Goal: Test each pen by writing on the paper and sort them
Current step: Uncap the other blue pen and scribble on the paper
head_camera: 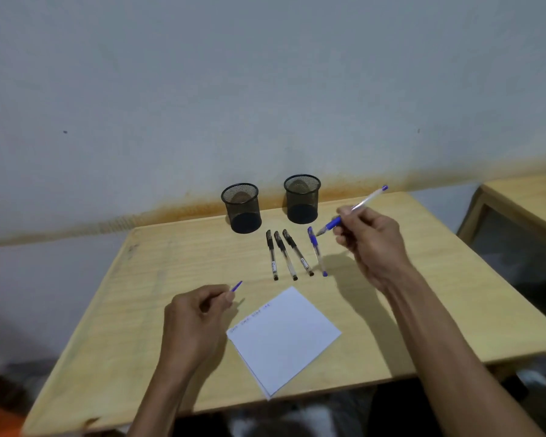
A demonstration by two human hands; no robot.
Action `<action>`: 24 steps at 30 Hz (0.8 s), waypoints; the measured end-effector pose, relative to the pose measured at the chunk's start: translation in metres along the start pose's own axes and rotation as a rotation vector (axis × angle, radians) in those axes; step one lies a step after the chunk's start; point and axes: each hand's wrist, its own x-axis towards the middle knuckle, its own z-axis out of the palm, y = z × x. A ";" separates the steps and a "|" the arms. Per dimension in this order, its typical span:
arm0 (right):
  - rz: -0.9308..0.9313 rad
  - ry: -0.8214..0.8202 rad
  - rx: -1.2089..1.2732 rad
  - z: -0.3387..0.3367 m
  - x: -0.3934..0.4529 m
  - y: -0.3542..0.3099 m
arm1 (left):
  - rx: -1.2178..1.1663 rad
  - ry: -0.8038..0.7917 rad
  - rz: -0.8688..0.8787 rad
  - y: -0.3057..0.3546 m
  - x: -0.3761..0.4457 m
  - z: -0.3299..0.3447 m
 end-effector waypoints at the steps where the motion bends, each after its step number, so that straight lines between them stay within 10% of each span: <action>1: 0.026 -0.032 -0.019 0.005 -0.007 0.010 | -0.002 0.002 -0.001 -0.001 0.003 0.003; 24: 0.120 -0.047 -0.172 0.007 -0.057 0.056 | 0.298 0.075 0.050 -0.036 0.046 0.026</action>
